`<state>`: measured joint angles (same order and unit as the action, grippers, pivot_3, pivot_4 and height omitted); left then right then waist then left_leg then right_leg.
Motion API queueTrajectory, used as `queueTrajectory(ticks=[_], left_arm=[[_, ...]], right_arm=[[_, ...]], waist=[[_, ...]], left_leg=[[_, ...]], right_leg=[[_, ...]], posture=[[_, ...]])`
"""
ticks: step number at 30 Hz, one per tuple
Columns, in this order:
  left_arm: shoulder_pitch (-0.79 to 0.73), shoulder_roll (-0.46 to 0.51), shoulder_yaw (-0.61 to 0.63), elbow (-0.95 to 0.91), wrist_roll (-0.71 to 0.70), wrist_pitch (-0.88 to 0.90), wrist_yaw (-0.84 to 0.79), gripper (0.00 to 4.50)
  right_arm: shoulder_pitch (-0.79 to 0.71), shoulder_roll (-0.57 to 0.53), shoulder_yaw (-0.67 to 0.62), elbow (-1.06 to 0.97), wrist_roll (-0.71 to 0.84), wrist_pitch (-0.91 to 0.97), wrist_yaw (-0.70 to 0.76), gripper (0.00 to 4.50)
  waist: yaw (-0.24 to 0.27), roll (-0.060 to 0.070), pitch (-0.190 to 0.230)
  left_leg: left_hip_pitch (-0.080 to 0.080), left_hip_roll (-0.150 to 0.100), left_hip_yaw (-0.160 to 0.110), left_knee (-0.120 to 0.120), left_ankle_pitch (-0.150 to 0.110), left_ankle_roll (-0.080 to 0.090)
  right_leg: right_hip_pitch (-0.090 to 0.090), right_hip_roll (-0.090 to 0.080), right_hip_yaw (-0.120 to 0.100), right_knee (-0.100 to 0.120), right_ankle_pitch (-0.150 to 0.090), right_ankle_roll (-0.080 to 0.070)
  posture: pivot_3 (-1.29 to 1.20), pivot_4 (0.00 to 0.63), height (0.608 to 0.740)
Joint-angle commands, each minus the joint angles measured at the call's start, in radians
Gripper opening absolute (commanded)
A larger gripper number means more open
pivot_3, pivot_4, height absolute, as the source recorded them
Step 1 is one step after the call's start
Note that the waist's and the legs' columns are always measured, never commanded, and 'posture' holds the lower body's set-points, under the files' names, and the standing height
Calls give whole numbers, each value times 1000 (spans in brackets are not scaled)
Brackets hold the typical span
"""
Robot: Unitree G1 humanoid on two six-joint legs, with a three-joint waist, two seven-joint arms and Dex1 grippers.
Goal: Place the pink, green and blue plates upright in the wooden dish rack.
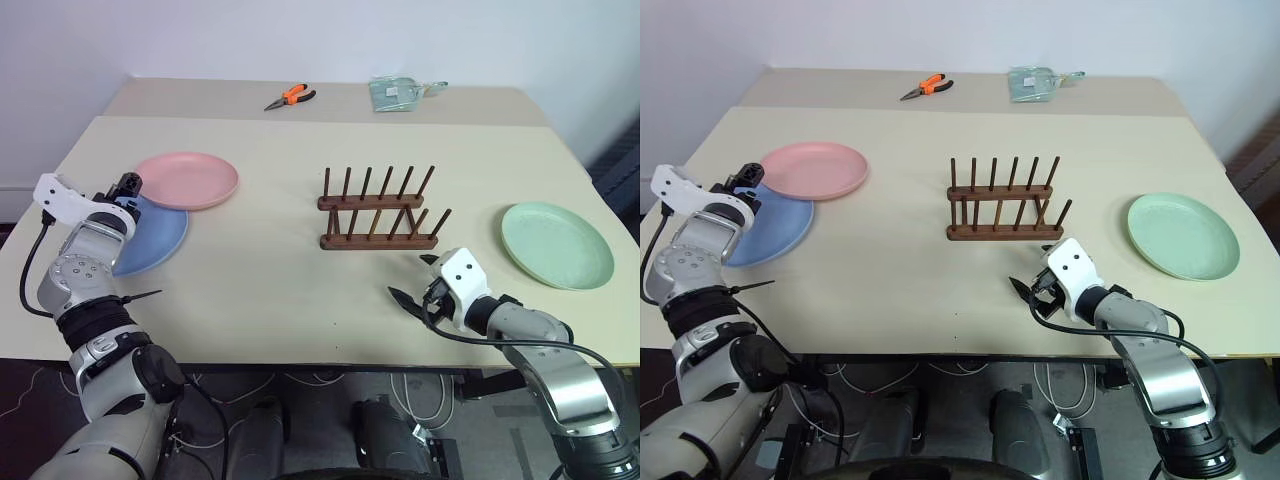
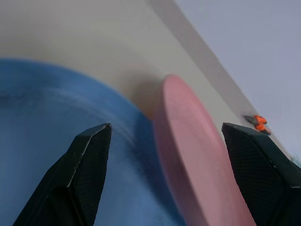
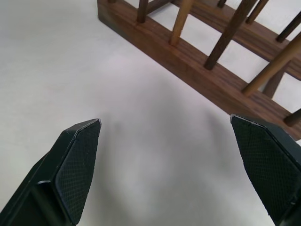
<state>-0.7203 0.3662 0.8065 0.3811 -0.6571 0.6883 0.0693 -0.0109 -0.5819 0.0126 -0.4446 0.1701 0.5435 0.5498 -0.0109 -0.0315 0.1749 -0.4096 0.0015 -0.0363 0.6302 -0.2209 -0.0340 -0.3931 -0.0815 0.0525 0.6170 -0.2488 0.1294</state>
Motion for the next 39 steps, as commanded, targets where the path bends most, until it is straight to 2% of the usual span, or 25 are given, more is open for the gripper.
queueTrajectory(ticks=[1,9,12,14,15,17,18,24,26,28,33,39], left_arm=[[-5,11,-3,-10,-39,8,2,3839],[-47,25,-65,90,-56,66,-54,3839],[-64,17,-60,107,-60,48,-43,3036],[-71,16,-51,108,-67,27,-49,2026],[-74,16,-46,110,-71,18,-53,1372],[-79,21,-41,116,-82,3,-64,390],[-80,22,-40,117,-88,-2,-73,72],[-81,18,-74,45,-120,-22,-155,72],[-90,8,-128,-17,-115,-11,-189,72],[-129,-14,-246,-95,-86,7,-227,72],[-212,-94,-509,-228,-25,74,-266,72],[-272,-245,-582,-326,-98,209,-204,72]], right_arm=[[-13,-8,-7,-12,-10,-26,1,4500],[-4,3,-4,-24,-23,-31,-15,4500],[3,3,-8,-30,-33,-33,-25,4500],[11,3,-12,-35,-37,-33,-28,4500],[16,2,-13,-38,-38,-34,-29,4500],[24,-1,-13,-43,-42,-36,-32,4500],[27,-2,-14,-46,-45,-37,-33,4500],[11,-28,-31,-65,-72,-47,-41,4500],[-36,-51,-60,-88,-61,-30,-31,4500],[-136,-106,-49,-111,-98,-64,-13,4500],[-362,-146,73,-83,-262,-184,-33,4500],[-522,-169,249,76,-562,-338,-70,4500]], waist=[[-1,0,0],[-1,0,0],[-1,0,0],[-1,0,0],[-1,0,0],[-2,0,0],[-2,-1,0],[-2,-1,0],[-2,-1,1],[0,-1,1],[12,-2,2],[-4,-2,2]], left_leg=[[0,0,0,0,0,0],[0,0,0,0,0,0],[0,0,0,0,0,0],[0,0,0,0,0,0],[0,0,0,-1,0,0],[0,0,0,-1,0,0],[0,0,0,-1,0,0],[0,0,0,-1,0,0],[0,0,0,-1,0,0],[-1,0,0,0,0,-1],[-1,-1,0,-1,2,-3],[-3,-1,0,-3,2,-3]], right_leg=[[0,0,0,0,0,0],[0,0,0,0,0,0],[0,0,0,0,0,0],[0,0,0,0,0,0],[0,0,0,0,0,0],[0,0,0,-1,0,0],[-1,0,0,-1,0,0],[0,0,0,-1,0,0],[0,0,0,-1,0,0],[0,0,0,-1,0,-1],[1,-1,0,-4,0,-2],[-3,-1,0,-4,1,0]], posture=[[0,150,732],[0,150,732],[0,150,732],[0,150,732],[0,150,732],[0,150,732],[0,150,732],[0,150,732],[0,150,732],[0,150,732],[0,150,732],[0,150,732]])
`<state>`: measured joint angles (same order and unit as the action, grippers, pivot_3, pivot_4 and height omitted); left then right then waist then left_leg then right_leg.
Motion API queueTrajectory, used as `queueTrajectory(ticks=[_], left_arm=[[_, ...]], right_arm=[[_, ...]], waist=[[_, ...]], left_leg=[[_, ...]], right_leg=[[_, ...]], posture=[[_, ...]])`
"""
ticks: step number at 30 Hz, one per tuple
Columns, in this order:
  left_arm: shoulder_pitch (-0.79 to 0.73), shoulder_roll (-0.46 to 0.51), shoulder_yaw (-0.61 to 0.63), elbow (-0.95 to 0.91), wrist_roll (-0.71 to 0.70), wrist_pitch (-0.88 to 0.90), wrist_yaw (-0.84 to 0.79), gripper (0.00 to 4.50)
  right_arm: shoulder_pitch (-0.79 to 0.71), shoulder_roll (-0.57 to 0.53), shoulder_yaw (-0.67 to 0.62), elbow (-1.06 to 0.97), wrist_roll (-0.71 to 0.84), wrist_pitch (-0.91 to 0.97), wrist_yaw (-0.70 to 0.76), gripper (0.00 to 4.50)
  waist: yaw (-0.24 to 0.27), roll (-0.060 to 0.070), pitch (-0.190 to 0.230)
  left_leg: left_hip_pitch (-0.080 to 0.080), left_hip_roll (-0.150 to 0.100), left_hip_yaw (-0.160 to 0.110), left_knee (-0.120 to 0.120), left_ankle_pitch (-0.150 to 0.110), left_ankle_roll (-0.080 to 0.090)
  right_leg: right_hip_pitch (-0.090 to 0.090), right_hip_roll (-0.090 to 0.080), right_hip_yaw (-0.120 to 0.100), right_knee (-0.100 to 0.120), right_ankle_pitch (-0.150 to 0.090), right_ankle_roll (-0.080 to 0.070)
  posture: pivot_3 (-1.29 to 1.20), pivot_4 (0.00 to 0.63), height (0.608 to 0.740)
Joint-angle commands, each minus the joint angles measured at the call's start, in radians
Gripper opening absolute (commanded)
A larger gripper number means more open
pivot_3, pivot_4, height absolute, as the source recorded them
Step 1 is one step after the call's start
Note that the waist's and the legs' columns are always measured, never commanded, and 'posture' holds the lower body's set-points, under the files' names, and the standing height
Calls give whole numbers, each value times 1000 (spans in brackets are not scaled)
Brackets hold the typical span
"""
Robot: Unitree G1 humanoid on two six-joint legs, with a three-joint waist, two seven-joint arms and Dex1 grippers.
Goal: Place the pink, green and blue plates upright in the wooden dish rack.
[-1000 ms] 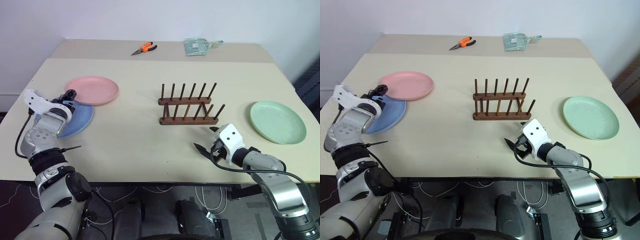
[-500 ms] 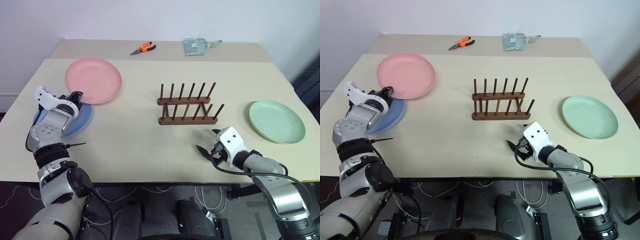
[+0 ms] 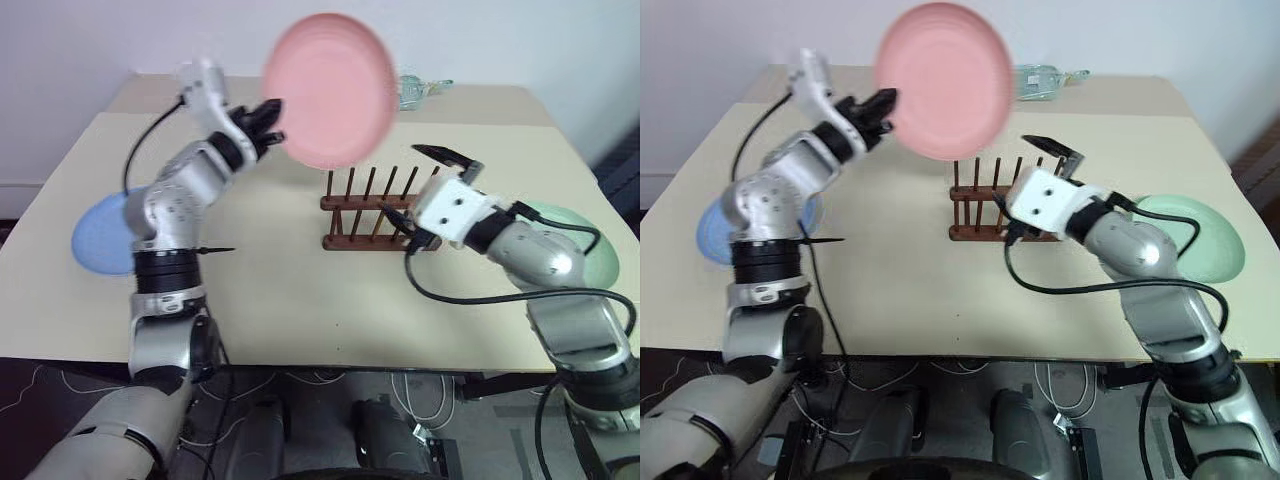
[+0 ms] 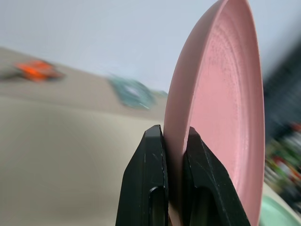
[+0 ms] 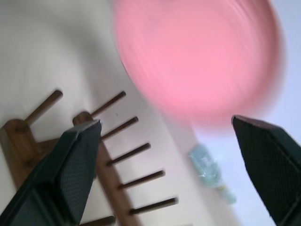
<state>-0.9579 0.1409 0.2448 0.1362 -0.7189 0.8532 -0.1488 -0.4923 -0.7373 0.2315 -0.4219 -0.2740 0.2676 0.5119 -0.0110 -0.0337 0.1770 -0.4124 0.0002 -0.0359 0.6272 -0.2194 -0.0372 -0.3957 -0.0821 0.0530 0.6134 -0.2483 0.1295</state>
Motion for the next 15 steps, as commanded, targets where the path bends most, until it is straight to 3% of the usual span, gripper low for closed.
queueTrajectory(ticks=[1,3,5,7,13,15], left_arm=[[-35,-39,-16,-90,-54,69,25,72],[-33,-58,-12,-106,-75,100,35,72],[-28,-60,-14,-113,-84,123,37,0],[-19,-56,-14,-118,-87,141,37,0],[-6,-67,15,-130,-114,182,44,0],[-6,-94,55,-130,-154,178,54,793]], right_arm=[[-52,-12,42,82,-149,-86,-41,4500],[-58,-8,52,115,-189,-119,-47,4500],[-58,-15,60,146,-242,-148,-54,3975],[-54,-21,53,165,-286,-165,-64,3170],[-33,-13,26,172,-347,-194,-75,113],[-30,-6,26,172,-362,-205,-79,0]], waist=[[-5,0,0],[-7,1,1],[-7,1,1],[-5,1,1],[-2,1,1],[-2,1,1]], left_leg=[[0,0,0,0,0,0],[0,0,0,0,0,0],[0,0,0,0,0,0],[0,0,0,0,0,0],[-1,0,0,1,0,0],[-1,0,0,1,0,0]], right_leg=[[-1,0,0,1,0,0],[-1,0,0,2,0,0],[-2,0,0,2,0,0],[-2,0,0,2,0,0],[-1,0,0,2,0,0],[-1,0,0,2,0,0]], posture=[[0,150,732],[0,150,732],[0,150,732],[0,150,732],[0,150,732],[0,150,732]])
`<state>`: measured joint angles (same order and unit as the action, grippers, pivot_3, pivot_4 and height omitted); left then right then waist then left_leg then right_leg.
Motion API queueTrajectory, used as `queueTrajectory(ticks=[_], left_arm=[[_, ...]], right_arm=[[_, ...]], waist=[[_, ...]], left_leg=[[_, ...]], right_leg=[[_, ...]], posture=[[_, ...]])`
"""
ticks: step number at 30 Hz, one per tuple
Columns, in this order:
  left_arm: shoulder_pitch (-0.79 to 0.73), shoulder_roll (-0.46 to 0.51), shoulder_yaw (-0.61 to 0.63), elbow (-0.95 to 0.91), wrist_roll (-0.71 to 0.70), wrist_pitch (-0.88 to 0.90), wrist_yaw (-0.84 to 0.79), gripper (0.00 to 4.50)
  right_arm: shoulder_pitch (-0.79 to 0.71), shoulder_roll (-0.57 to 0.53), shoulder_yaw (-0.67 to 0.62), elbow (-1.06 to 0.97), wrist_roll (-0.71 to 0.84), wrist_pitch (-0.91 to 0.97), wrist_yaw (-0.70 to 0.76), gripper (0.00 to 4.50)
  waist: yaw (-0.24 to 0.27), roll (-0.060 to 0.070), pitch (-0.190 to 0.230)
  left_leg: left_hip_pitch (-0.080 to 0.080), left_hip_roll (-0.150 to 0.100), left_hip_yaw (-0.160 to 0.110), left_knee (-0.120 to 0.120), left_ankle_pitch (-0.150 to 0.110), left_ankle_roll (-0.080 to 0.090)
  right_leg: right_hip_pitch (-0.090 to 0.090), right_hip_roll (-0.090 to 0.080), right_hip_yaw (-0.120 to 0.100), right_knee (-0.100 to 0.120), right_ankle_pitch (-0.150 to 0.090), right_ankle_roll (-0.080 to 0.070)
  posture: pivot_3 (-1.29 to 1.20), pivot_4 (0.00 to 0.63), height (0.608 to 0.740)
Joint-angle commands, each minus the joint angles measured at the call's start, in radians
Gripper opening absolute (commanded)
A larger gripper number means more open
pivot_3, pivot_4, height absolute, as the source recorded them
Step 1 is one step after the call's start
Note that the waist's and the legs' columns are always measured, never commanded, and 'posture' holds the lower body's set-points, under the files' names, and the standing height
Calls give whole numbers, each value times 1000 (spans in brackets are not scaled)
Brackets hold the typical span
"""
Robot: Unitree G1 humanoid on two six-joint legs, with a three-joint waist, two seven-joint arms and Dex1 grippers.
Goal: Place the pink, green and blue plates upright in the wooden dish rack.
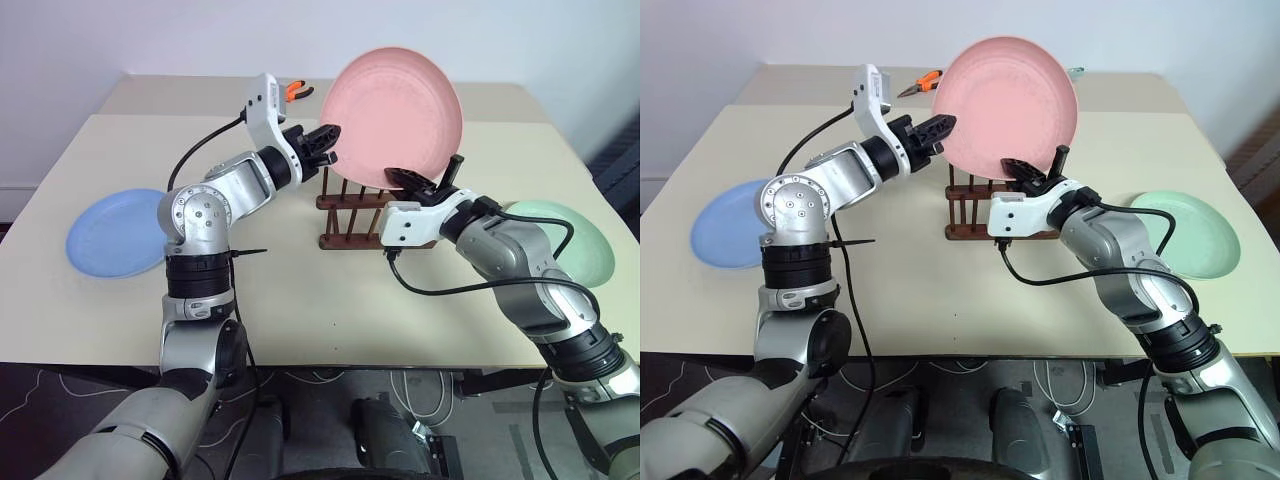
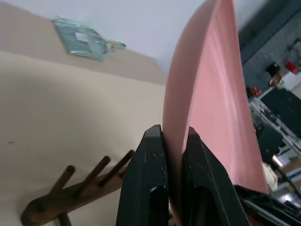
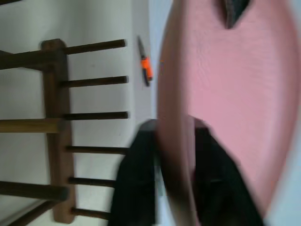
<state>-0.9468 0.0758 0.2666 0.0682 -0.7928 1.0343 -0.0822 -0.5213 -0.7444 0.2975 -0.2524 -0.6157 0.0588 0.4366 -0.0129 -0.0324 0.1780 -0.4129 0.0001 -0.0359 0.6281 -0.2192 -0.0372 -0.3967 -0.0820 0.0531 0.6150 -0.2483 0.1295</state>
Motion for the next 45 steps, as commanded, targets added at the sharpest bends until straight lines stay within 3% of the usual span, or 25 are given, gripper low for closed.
queueTrajectory(ticks=[1,3,5,7,10,13,17,20,27,39,42,45], left_arm=[[-19,-38,49,-61,-93,-6,-8,1111],[-26,-48,68,-61,-95,-38,-9,2097],[-66,1,103,0,2,-213,-17,3056],[-77,84,89,70,117,-372,-58,3056],[-5,248,-49,172,340,-602,-195,3056],[77,299,-88,227,360,-707,-371,3056],[223,367,-264,177,461,-849,-654,3056],[289,379,-311,120,425,-839,-793,3056],[366,405,-367,-9,380,-718,-947,3056],[424,396,-423,-151,383,-631,-974,3056],[430,385,-432,-169,385,-621,-965,3107],[431,385,-435,-170,385,-620,-964,3107]], right_arm=[[0,3,-40,3,-27,0,-5,0],[2,11,-40,2,-36,-3,-5,0],[22,20,-68,-16,-30,17,-9,0],[47,28,-117,-42,-8,38,-19,0],[102,105,-266,-118,138,96,-43,0],[138,275,-441,-245,460,208,-17,0],[97,507,-686,-398,980,584,-67,0],[95,531,-762,-444,1209,733,-100,0],[139,478,-771,-430,1347,806,-168,0],[155,429,-744,-234,1392,758,-173,0],[153,409,-723,-191,1368,735,-166,1173],[160,369,-686,-200,1316,696,-162,2689]], waist=[[1,0,0],[2,0,0],[2,0,0],[-1,0,0],[-9,1,0],[1,2,0],[9,1,1],[5,1,1],[-7,7,1],[-6,7,1],[-5,7,1],[-5,7,1]], left_leg=[[0,0,0,0,0,0],[0,0,0,0,0,0],[0,0,0,0,0,0],[0,0,0,0,0,-1],[2,0,1,-4,1,-2],[4,0,1,-8,2,-3],[2,0,-2,-7,2,-3],[1,0,-1,-6,2,-3],[2,1,0,-8,2,-3],[2,1,0,-7,2,-2],[2,1,0,-7,2,-2],[2,1,0,-7,2,-2]], right_leg=[[0,0,0,0,0,0],[0,0,0,0,0,0],[1,0,0,-1,0,0],[0,0,0,0,0,0],[0,0,2,0,0,0],[0,0,1,0,0,0],[1,0,-1,-1,0,-1],[1,-2,-1,-2,0,-6],[-1,-3,0,-1,-1,-7],[-1,-1,0,-1,-1,-7],[-1,0,0,0,-1,-7],[-1,0,0,-1,-1,-7]], posture=[[0,150,732],[0,150,732],[0,150,732],[0,150,732],[0,150,732],[0,150,732],[0,150,732],[0,150,732],[0,150,732],[0,150,732],[0,150,732],[0,150,732]])
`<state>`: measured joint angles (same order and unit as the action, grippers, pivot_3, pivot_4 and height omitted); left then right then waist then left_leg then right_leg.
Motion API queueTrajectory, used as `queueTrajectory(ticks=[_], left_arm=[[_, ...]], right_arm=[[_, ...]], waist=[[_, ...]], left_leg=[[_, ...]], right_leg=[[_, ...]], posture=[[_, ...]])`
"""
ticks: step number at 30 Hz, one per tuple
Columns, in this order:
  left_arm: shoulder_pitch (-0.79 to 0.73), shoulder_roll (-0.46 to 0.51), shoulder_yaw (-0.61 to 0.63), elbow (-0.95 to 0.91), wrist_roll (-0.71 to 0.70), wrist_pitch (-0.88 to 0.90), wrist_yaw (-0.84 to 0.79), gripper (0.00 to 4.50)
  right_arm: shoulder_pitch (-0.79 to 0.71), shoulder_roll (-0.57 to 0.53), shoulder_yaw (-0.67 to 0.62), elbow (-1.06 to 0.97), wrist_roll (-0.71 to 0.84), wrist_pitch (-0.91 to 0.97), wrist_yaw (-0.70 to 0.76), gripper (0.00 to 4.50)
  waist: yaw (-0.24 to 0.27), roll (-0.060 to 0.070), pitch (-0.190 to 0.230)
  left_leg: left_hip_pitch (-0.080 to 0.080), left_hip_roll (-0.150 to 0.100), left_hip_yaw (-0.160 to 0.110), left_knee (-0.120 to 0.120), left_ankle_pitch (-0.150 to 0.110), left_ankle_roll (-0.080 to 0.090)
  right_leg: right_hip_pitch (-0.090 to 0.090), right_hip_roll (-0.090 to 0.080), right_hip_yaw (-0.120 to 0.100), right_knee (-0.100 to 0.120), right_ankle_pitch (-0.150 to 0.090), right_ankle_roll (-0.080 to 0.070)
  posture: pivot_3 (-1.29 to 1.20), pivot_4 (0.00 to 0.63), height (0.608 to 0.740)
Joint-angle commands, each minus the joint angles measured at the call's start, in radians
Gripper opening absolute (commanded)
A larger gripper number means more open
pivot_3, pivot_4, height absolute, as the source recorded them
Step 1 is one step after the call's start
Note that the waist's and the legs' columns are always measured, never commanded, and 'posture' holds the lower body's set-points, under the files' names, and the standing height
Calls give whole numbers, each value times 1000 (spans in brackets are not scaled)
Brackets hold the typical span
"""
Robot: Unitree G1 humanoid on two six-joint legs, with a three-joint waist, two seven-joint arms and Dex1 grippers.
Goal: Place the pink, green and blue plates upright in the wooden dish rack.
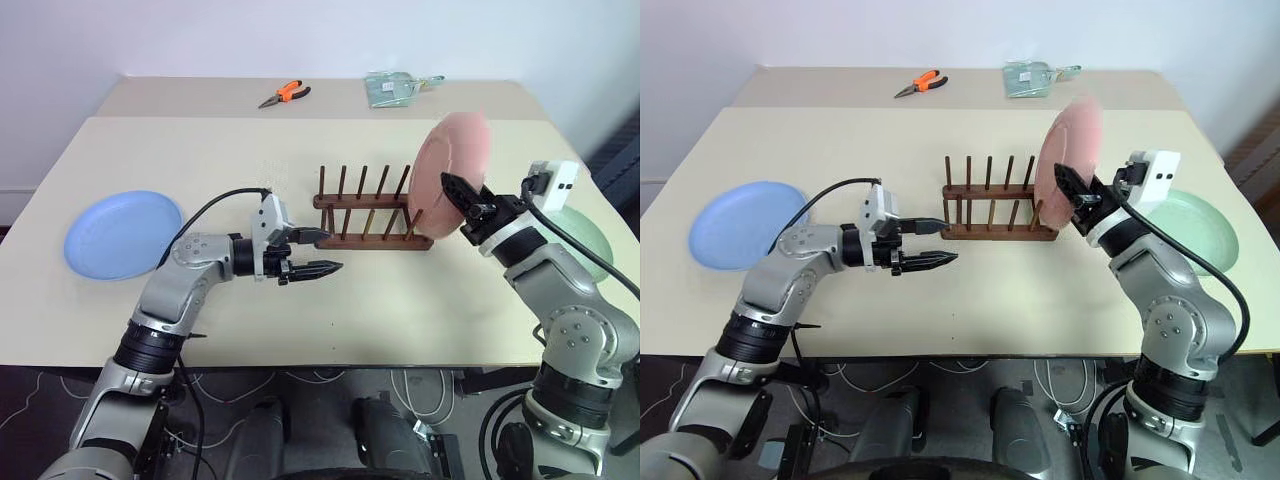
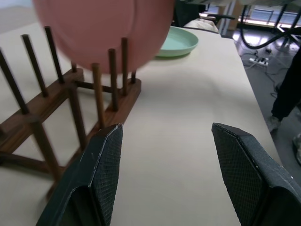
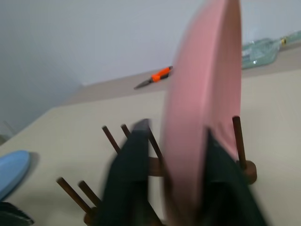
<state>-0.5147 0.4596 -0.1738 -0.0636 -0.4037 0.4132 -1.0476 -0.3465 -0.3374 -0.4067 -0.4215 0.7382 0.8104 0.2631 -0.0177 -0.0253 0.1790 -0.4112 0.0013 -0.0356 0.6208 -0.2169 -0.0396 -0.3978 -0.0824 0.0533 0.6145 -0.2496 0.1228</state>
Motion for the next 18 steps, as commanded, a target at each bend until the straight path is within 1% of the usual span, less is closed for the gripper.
queueTrajectory(ticks=[1,2,3,4,6,7,9,10,12,14,15,18], left_arm=[[1,2,5,-39,-5,2,2,3107],[2,3,4,-40,-5,2,3,3107],[4,4,4,-40,-4,0,4,3107],[7,5,5,-38,-3,0,6,3107],[11,7,6,-35,-3,-1,6,3107],[12,8,7,-33,-3,-2,6,3107],[13,9,7,-20,0,-9,3,3107],[13,10,7,-15,1,-13,2,3107],[10,8,3,-2,5,-18,-1,3107],[4,5,-5,14,11,-27,-8,3107],[-1,1,-11,23,15,-32,-12,3107],[-19,-16,-28,45,26,-48,-23,3107]], right_arm=[[-9,-56,26,-43,-56,-71,16,3213],[-2,-76,29,-56,-67,-83,23,3676],[18,-113,32,-78,-83,-94,44,3676],[60,-175,17,-125,-86,-104,96,3676],[123,-260,-12,-185,-79,-114,160,3676],[163,-305,-48,-208,-69,-106,187,3676],[307,-415,-160,-248,-81,-88,283,3676],[355,-450,-192,-256,-88,-89,311,3676],[452,-495,-229,-222,-150,-111,340,3676],[547,-557,-190,-142,-307,-174,333,3676],[582,-589,-150,-85,-397,-224,320,3676],[605,-655,4,134,-636,-372,241,3676]], waist=[[0,0,0],[0,0,0],[1,0,0],[4,0,0],[9,0,0],[9,0,0],[13,0,0],[14,0,0],[9,0,0],[4,0,0],[2,0,0],[1,0,0]], left_leg=[[0,0,0,0,0,0],[0,0,0,0,0,0],[0,0,0,0,0,0],[0,0,0,0,0,0],[-1,0,-1,0,0,0],[-1,0,-1,0,-1,1],[-2,0,-1,1,-1,1],[-3,0,-1,2,-1,2],[-2,0,0,3,-1,2],[-2,0,0,6,-1,2],[-2,0,0,7,-1,2],[-1,0,2,8,-2,2]], right_leg=[[0,0,0,0,0,0],[0,0,0,0,0,0],[0,0,0,0,0,0],[0,0,0,0,0,0],[0,0,0,-1,-1,1],[0,0,0,-1,-1,1],[0,0,0,-1,-1,2],[0,0,0,-2,-1,2],[1,0,0,-2,-2,1],[1,0,0,-2,-1,1],[2,0,0,-2,-1,1],[2,-1,1,-2,-1,0]], posture=[[0,150,732],[0,150,732],[0,150,732],[0,150,732],[0,150,732],[0,150,732],[0,150,732],[0,150,732],[0,150,732],[0,150,732],[0,150,732],[0,150,732]])
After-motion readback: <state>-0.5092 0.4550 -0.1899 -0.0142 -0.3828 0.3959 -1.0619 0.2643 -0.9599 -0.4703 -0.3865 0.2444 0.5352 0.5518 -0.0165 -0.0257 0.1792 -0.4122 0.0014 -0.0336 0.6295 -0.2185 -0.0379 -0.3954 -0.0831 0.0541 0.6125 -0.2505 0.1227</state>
